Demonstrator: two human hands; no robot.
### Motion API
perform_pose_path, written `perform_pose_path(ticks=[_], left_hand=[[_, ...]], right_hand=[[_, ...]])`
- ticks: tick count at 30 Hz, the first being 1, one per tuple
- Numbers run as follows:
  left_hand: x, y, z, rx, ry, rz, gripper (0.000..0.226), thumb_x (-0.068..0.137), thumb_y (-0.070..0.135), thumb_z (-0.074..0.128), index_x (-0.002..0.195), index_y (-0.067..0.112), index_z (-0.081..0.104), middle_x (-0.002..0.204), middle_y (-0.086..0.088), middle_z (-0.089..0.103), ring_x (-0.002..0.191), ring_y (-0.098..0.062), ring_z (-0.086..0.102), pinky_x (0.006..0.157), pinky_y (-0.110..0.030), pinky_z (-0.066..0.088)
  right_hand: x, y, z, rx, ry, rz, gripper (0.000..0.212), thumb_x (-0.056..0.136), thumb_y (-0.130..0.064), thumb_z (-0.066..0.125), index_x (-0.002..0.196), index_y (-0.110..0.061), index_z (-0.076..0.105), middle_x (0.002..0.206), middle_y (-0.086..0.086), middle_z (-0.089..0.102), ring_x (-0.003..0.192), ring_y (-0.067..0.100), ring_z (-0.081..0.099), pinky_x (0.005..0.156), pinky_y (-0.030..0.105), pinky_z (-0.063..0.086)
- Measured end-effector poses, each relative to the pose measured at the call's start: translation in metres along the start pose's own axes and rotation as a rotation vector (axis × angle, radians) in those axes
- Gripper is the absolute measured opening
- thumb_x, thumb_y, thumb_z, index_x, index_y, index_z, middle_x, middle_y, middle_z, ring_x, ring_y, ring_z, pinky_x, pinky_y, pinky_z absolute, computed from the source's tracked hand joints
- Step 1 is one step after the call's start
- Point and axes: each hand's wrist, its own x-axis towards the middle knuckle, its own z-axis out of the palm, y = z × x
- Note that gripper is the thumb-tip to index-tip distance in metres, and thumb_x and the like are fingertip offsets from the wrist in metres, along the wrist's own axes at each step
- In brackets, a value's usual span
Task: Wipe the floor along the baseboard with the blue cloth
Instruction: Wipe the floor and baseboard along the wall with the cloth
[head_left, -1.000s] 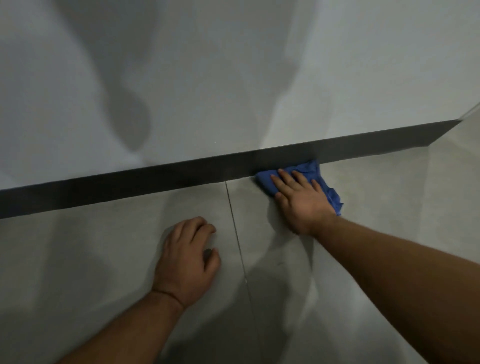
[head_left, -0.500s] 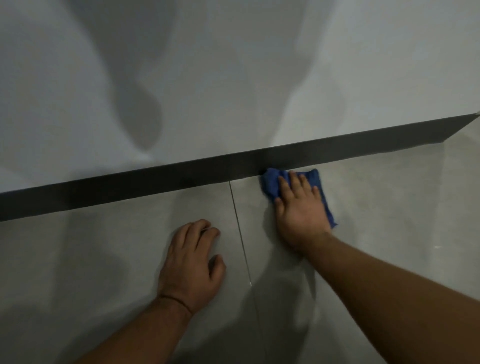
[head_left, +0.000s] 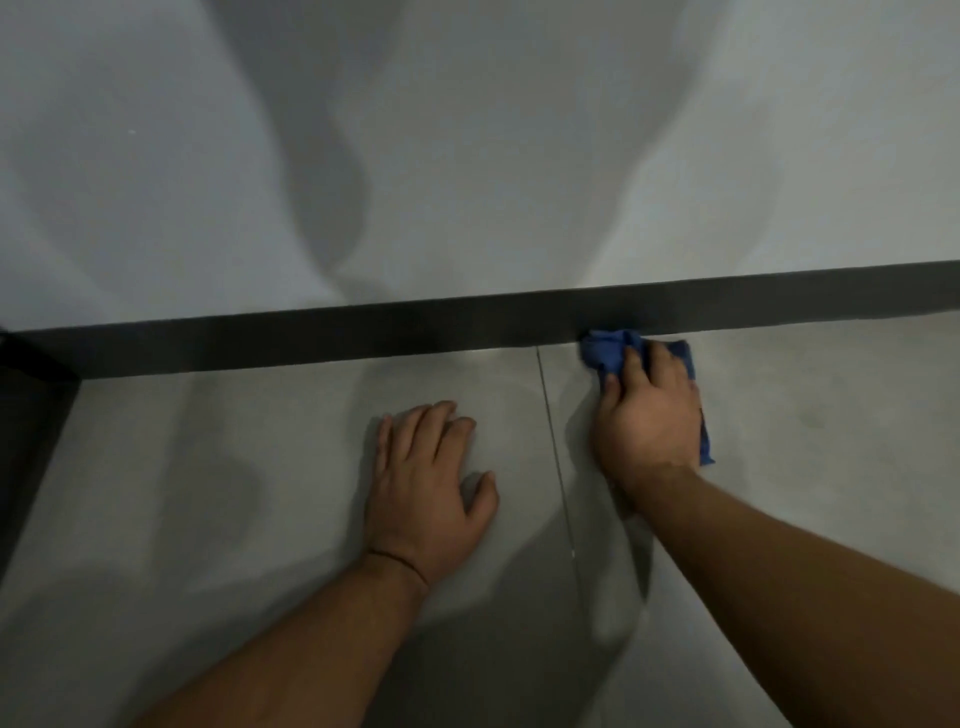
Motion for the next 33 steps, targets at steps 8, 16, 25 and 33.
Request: perform_pose_path(ticks=[8,16,25,33], left_hand=[[-0.012,-0.053,-0.014,-0.024,0.096,-0.1,0.057,0.085,0.05,0.056,0.131,0.017,0.061,0.146,-0.007,0.053,0.136,-0.031,0.047,0.118,-0.058,0.029],[-0.03,-0.114,-0.028,-0.007,0.169,-0.309,0.057,0.088,0.046,0.053,0.136,0.017,0.056,0.15,-0.007,0.05,0.14,-0.028,0.04,0.118,-0.057,0.032],[-0.027,-0.115,-0.028,0.0,0.141,-0.299,0.07,0.084,0.045,0.048,0.144,0.011,0.05,0.151,-0.011,0.049,0.143,-0.031,0.04,0.12,-0.056,0.026],[-0.025,-0.119,-0.031,-0.222,0.221,-0.357,0.057,0.087,0.044,0.044,0.132,0.01,0.054,0.142,-0.013,0.053,0.135,-0.03,0.044,0.117,-0.049,0.036]], right_hand=[[-0.011,-0.066,0.019,0.102,-0.045,-0.201,0.043,0.101,-0.022,0.051,0.14,-0.006,0.057,0.147,0.021,0.05,0.136,0.042,0.041,0.118,0.047,0.031],[-0.036,-0.167,0.046,0.036,-0.184,-0.446,0.048,0.101,-0.027,0.045,0.148,-0.016,0.048,0.142,0.014,0.047,0.133,0.035,0.037,0.117,0.046,0.03],[-0.044,-0.233,0.067,0.017,-0.286,-0.713,0.055,0.098,-0.033,0.049,0.15,-0.016,0.044,0.143,0.013,0.047,0.132,0.032,0.04,0.117,0.045,0.034],[-0.036,-0.213,0.054,0.083,-0.491,-0.863,0.053,0.104,-0.032,0.048,0.156,-0.029,0.035,0.161,0.002,0.031,0.149,0.025,0.024,0.125,0.043,0.017]])
